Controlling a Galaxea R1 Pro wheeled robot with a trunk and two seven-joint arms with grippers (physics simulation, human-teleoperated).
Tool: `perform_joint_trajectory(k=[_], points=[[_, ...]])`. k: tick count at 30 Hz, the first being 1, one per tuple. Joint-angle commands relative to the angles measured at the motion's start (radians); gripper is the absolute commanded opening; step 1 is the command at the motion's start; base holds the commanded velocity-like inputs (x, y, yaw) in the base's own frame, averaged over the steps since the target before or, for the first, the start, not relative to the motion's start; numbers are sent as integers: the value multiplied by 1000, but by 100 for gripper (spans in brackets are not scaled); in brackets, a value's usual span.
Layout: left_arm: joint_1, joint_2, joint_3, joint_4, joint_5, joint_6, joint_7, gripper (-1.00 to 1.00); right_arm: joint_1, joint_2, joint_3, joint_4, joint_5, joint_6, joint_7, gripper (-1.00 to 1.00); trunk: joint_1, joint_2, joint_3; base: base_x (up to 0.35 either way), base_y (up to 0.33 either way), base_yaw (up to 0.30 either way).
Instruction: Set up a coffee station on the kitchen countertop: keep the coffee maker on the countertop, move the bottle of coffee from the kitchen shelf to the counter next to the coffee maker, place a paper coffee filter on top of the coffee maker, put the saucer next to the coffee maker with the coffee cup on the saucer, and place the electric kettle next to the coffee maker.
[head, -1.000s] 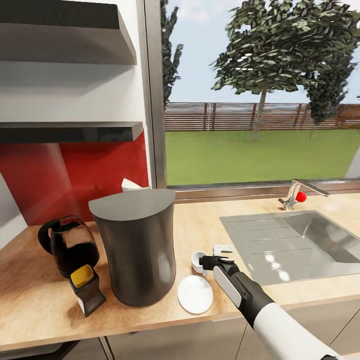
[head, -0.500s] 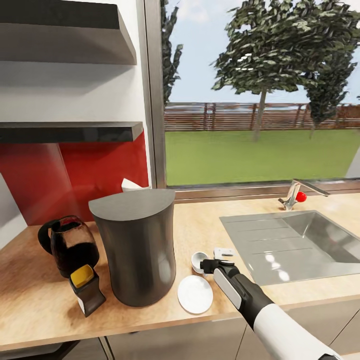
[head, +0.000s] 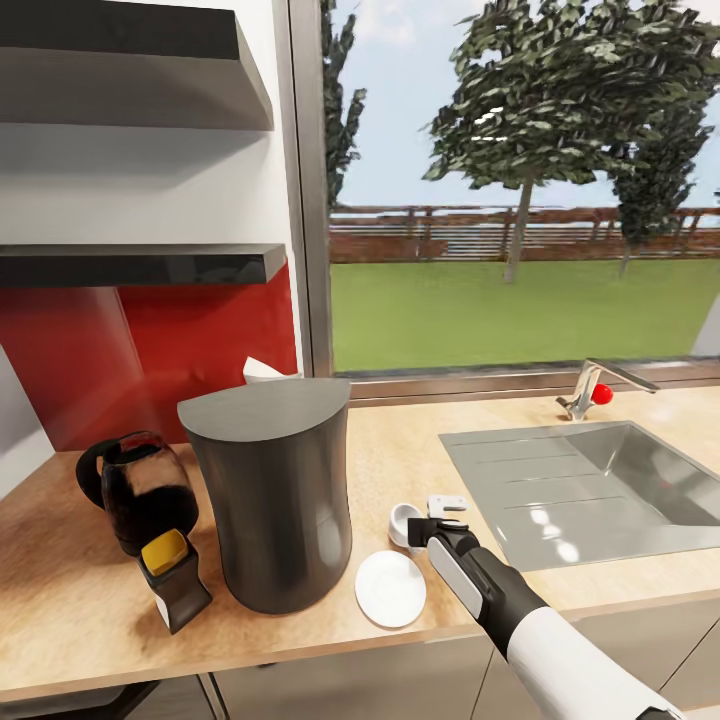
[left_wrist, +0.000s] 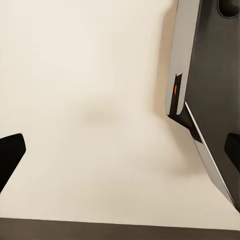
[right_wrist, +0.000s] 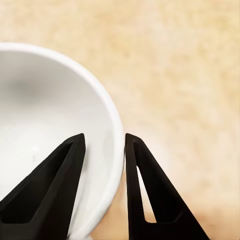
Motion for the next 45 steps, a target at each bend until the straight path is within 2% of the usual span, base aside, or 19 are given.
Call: perform_joint_trajectory(k=[1, 23, 33, 45], points=[[0, 0, 9, -2, -9, -1, -6, 100, 0, 0, 5, 0, -32, -1, -7, -100, 1, -1, -2, 0, 0, 0], [0, 0, 9, -2, -9, -1, -7, 100, 0, 1, 3, -11, -31, 0, -8, -100, 1, -1, -2, 0, 0, 0], [0, 0, 9, -2, -9, -1, 19, 100, 0, -1, -2, -85, -29, 5, -12, -100, 1, -1, -2, -3, 0, 0], [0, 0, 10, -2, -9, -1, 32, 100, 0, -2, -2, -123, -28, 7, -13, -100, 1, -1, -2, -271, 0, 0]])
